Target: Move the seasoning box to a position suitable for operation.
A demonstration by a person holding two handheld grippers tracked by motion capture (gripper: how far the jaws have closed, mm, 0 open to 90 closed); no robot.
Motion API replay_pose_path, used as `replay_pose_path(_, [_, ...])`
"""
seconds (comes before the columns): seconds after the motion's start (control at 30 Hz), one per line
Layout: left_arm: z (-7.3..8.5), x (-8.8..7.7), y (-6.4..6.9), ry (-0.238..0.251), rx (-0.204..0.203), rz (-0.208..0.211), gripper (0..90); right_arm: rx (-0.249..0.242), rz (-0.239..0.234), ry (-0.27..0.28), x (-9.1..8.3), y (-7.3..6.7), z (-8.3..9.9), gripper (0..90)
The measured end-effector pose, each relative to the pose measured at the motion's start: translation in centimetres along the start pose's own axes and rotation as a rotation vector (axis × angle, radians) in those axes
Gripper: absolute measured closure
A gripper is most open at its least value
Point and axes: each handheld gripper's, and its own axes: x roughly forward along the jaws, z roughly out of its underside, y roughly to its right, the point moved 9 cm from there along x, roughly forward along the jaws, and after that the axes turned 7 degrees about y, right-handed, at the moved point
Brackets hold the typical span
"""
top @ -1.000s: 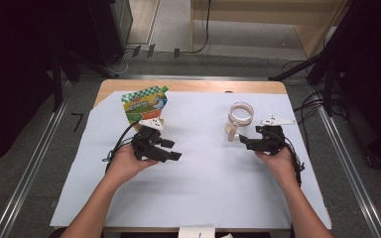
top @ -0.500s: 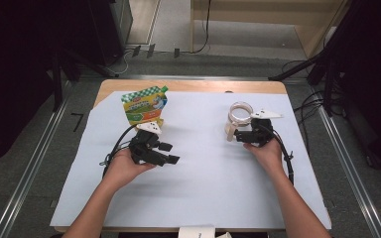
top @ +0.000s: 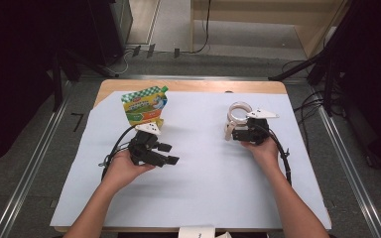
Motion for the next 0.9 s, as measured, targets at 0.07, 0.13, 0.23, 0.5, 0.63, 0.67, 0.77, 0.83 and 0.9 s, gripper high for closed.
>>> replay_pose_path(0.07, [0.0, -0.1, 0.0, 0.003, -0.001, -0.002, 38.8, -0.001, 0.002, -0.003, 0.0, 0.0, 0.0, 12.1])
replay_pose_path(0.13, [0.0, -0.1, -0.1, 0.007, -0.004, -0.002, 38.8, -0.003, 0.001, -0.008, -0.1, -0.2, 0.0, 12.1])
replay_pose_path(0.23, [-0.1, -0.2, -0.2, 0.010, -0.004, -0.002, 38.8, -0.026, -0.008, -0.009, -0.2, -0.8, -0.2, 12.2])
replay_pose_path(0.5, [-0.3, -0.4, -0.4, 0.017, -0.007, -0.006, 38.7, -0.046, -0.074, 0.008, -1.0, -3.7, -1.0, 12.2])
replay_pose_path(0.63, [-0.4, -0.5, -0.6, 0.020, -0.004, -0.012, 38.6, -0.057, -0.115, 0.010, -1.3, -5.4, -1.1, 12.2])
replay_pose_path(0.67, [-0.4, -0.6, -0.7, 0.018, -0.004, -0.018, 38.5, -0.058, -0.130, 0.012, -1.5, -6.1, -1.2, 12.2])
replay_pose_path(0.77, [-0.3, -0.8, -1.0, 0.004, -0.011, -0.035, 38.5, -0.068, -0.161, 0.019, -2.1, -7.6, -1.3, 12.2])
replay_pose_path(0.83, [-0.3, -1.0, -1.2, 0.010, -0.014, -0.038, 38.6, -0.071, -0.185, 0.019, -2.7, -8.8, -1.1, 12.2])
replay_pose_path(0.9, [-0.4, -1.1, -1.4, 0.019, -0.020, -0.039, 38.5, -0.063, -0.208, 0.016, -3.1, -9.9, -0.9, 12.2])
